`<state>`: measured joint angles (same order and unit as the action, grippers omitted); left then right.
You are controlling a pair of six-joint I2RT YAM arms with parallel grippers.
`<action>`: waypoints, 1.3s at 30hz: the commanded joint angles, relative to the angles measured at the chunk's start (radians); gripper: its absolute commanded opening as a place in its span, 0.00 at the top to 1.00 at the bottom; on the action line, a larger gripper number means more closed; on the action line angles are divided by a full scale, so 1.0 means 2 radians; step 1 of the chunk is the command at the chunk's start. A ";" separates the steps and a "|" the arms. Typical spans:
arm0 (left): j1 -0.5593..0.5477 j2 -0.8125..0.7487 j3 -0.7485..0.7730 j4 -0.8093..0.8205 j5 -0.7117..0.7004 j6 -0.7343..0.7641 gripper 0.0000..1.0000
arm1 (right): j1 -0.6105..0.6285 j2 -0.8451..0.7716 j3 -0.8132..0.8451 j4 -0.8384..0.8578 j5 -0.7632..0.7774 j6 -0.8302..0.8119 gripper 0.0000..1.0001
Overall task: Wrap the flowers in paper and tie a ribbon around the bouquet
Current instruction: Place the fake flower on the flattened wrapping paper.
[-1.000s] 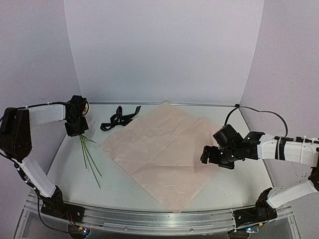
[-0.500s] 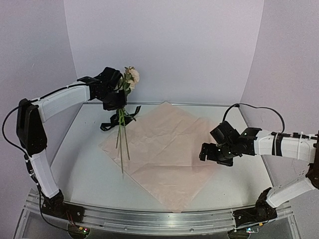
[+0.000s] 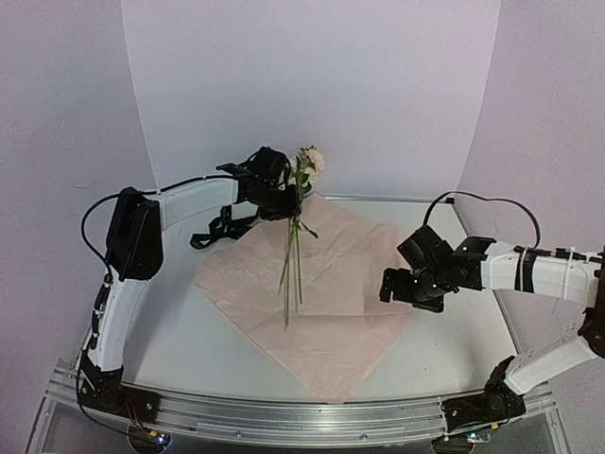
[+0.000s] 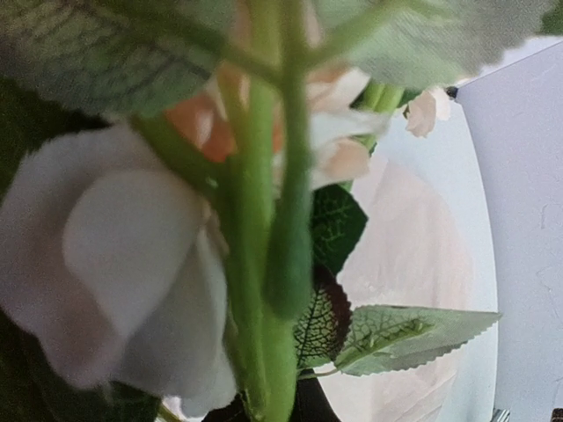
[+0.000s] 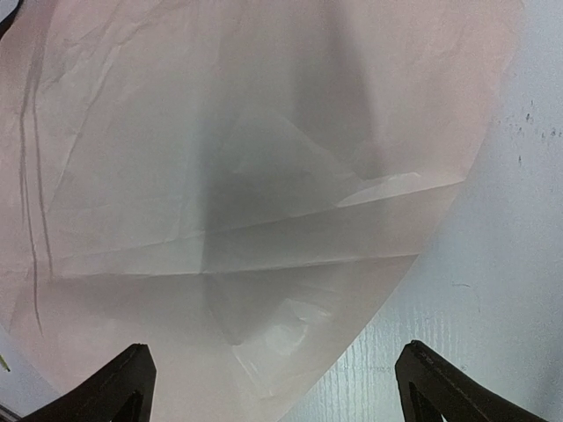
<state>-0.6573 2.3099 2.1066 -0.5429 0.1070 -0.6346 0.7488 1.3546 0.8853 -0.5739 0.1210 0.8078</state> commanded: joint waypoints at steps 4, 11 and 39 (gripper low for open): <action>-0.009 0.067 0.072 0.093 0.030 -0.055 1.00 | -0.004 0.016 0.029 -0.017 0.022 -0.009 0.02; -0.015 0.099 0.100 0.088 0.040 -0.065 1.00 | -0.004 0.038 0.055 0.000 -0.015 -0.049 0.02; -0.005 0.001 -0.039 0.109 0.113 -0.141 1.00 | -0.009 0.185 0.180 0.088 -0.223 -0.250 0.12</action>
<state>-0.6959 2.4547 2.1197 -0.4679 0.2171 -0.8660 0.7402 1.7412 1.2560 -0.4452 -0.2760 0.3683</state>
